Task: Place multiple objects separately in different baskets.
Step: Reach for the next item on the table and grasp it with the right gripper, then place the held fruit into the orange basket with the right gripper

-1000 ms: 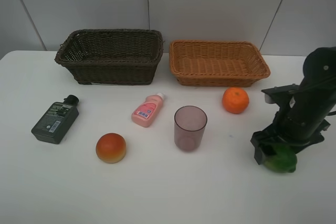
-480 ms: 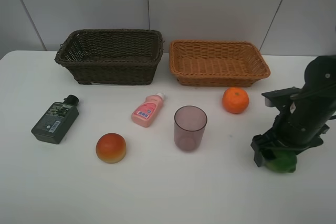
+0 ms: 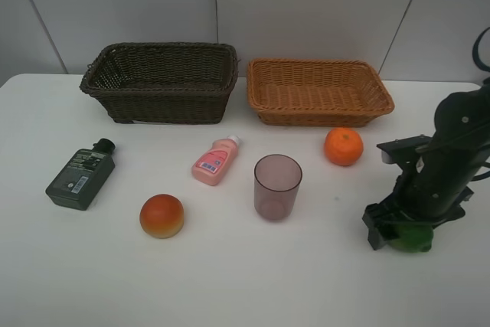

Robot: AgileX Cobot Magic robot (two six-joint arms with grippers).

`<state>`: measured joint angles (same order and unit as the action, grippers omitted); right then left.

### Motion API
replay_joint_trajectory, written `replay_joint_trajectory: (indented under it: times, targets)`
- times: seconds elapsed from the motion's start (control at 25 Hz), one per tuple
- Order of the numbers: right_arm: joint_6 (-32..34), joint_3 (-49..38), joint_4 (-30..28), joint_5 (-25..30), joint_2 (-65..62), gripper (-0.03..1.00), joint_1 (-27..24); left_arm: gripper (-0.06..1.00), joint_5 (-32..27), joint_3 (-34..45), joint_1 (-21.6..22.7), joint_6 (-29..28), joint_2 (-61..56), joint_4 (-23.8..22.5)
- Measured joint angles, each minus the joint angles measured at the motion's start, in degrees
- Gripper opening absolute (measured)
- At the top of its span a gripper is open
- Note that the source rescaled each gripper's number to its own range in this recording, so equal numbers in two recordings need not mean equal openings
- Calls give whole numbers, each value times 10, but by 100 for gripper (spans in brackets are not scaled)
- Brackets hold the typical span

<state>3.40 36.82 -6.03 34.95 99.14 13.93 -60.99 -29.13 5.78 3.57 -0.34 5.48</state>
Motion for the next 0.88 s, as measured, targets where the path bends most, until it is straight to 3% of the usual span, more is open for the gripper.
replay_joint_trajectory:
  times: [0.08, 0.16, 0.24, 0.32, 0.88]
  targets:
    - [0, 0, 0, -1, 0, 71, 0, 100, 0, 0, 0, 0, 0, 0]
    - [0, 0, 0, -2, 0, 60, 0, 100, 0, 0, 0, 0, 0, 0]
    - [0, 0, -2, -8, 0, 38, 0, 100, 0, 0, 0, 0, 0, 0]
    - [0, 0, -3, -13, 0, 0, 0, 100, 0, 0, 0, 0, 0, 0]
    - [0, 0, -4, -2, 0, 1, 0, 100, 0, 0, 0, 0, 0, 0]
